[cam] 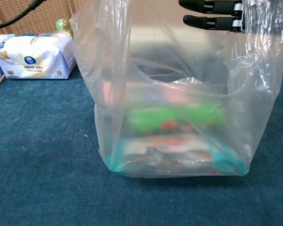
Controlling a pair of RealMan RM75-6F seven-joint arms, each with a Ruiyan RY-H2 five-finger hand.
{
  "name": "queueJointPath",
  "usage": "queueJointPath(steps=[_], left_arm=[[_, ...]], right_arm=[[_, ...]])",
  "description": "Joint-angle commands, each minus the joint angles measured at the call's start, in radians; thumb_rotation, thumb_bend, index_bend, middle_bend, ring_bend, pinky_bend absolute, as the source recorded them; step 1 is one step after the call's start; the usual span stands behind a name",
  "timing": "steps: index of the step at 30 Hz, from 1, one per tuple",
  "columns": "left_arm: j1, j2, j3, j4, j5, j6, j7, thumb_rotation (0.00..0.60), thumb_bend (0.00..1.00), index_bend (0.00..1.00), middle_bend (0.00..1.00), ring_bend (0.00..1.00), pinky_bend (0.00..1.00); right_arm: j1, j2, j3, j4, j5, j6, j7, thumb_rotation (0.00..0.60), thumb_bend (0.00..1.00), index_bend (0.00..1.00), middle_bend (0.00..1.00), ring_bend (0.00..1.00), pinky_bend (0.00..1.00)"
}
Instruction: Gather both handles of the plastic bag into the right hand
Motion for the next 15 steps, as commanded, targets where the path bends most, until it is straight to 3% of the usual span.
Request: queueJointPath(steps=[1,15], left_arm=[[-0.002,0.013,-0.006,-0.012,-0.017,-0.015,0.007,0.600,0.17,0.00,0.02,0.00,0.08],[-0.019,0.010,-0.015,-0.014,-0.039,-0.032,0.018,0.600,0.17,0.00,0.02,0.00,0.08]], right_arm=[[0.000,-0.001,-0.002,-0.001,-0.001,-0.002,-0.002,0.173,0.17,0.26,0.35,0.29,0.29],[0.018,0.000,0.009,-0.035,0.003,-0.010,-0.013,0.172,0.17,0.23,0.31,0.25,0.26]])
